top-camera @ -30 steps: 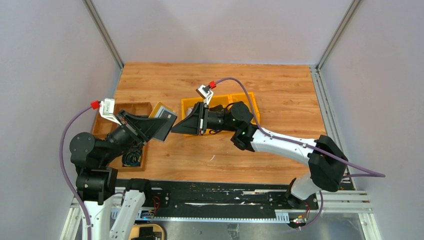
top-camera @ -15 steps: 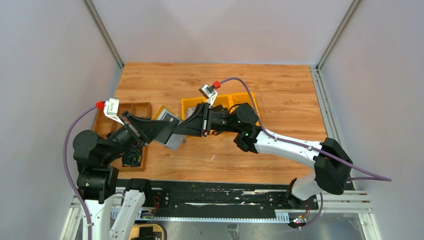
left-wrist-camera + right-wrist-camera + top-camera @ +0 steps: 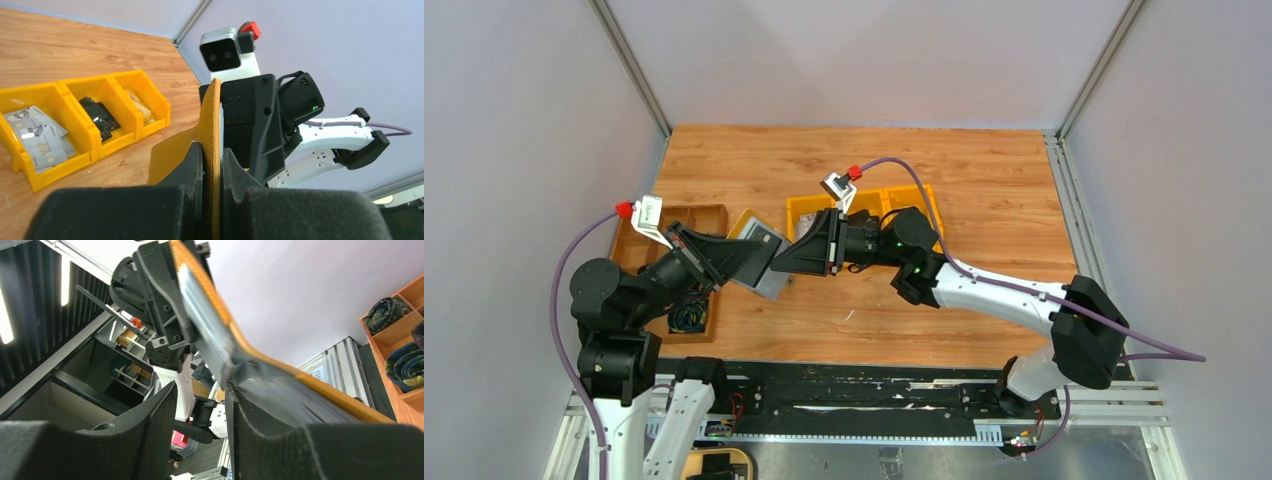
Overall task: Take the credit cards out of the card holder
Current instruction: Remove the credit card from the card holder.
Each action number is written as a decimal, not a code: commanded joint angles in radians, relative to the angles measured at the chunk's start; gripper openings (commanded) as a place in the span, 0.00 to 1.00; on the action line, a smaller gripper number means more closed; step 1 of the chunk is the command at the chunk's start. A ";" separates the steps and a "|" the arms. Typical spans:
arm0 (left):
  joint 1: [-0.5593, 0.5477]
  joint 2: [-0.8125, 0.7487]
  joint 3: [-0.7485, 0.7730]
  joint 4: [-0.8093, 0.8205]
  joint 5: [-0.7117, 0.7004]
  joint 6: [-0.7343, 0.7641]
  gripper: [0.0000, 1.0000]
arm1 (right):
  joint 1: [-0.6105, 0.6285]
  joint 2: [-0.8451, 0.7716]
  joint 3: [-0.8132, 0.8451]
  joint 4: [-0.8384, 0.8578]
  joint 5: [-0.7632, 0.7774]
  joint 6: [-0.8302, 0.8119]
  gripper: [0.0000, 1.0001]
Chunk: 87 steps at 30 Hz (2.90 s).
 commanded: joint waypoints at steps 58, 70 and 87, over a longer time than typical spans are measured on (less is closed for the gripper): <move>-0.007 0.023 0.066 -0.013 -0.036 0.004 0.09 | -0.009 -0.018 -0.133 0.263 0.003 0.072 0.00; -0.007 0.020 0.056 -0.007 -0.033 -0.026 0.07 | -0.009 0.012 -0.077 0.238 0.000 0.069 0.39; -0.008 0.008 0.039 0.007 -0.025 -0.067 0.10 | 0.004 0.136 0.030 0.295 0.031 0.138 0.38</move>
